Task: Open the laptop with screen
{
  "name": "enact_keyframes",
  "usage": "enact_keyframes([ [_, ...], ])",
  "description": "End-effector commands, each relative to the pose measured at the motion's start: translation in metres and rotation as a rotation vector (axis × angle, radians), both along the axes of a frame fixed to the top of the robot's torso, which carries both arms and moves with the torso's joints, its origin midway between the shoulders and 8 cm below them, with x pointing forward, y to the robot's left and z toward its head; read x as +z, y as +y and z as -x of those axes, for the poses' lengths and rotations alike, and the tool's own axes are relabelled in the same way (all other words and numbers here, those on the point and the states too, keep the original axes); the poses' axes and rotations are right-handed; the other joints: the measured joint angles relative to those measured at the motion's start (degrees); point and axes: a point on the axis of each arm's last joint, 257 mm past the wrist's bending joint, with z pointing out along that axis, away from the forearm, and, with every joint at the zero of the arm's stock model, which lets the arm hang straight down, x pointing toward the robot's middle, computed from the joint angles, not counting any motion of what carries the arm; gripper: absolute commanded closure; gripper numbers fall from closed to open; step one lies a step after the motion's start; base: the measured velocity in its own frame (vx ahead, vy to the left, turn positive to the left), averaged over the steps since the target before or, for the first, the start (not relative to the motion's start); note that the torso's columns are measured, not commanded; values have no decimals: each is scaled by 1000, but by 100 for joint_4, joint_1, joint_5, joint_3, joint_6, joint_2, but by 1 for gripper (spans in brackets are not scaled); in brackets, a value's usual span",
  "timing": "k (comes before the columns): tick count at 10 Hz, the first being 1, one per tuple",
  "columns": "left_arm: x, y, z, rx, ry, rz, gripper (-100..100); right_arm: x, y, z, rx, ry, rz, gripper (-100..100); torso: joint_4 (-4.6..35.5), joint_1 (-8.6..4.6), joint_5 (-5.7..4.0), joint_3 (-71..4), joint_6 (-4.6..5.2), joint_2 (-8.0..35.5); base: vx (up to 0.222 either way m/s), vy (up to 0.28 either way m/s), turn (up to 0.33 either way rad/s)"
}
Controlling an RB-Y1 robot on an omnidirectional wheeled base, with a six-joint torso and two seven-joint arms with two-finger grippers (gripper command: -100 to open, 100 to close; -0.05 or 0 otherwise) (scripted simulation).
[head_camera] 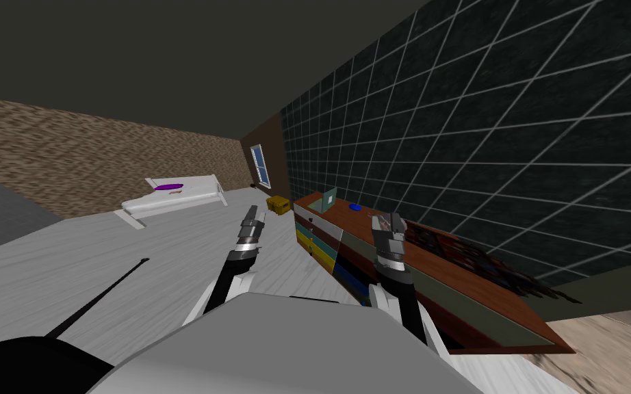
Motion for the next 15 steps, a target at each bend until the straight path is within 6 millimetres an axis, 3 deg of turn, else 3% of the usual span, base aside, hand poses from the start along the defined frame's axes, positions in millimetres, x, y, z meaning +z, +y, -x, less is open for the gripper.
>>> enact_keyframes([
  [1, 0, 0, 0, 0, 0, 0, 0, 0, 0, 0, 0, 0, 0, 0, 235, 0, 0, -467, 0, 232, 0, 0, 0],
  [9, 0, 0, 0, 0, 0, 0, 0, 0, 0, 0, 0, 0, 0, 0, 3537, 0, 0, -7073, 0, 3539, 0, 0, 0],
  [10, 0, 0, 0, 0, 0, 0, 0, -3, 2, -1, 6, 19, 50, -100, 3960, 0, 0, -7919, 0, 3962, 24, 20, -11],
  [12, 0, 0, 0, 0, 0, 0, 0, -11, 1, -2, 2, 55, 128, -100, 4203, 9, 3, -8431, 0, 4199, 52, 46, -24],
  [15, 0, 0, 0, 0, 0, 0, 0, -26, -9, -4, -34, 127, 266, -100, 4226, 9, 3, -8461, 0, 4221, 85, 85, -36],
])
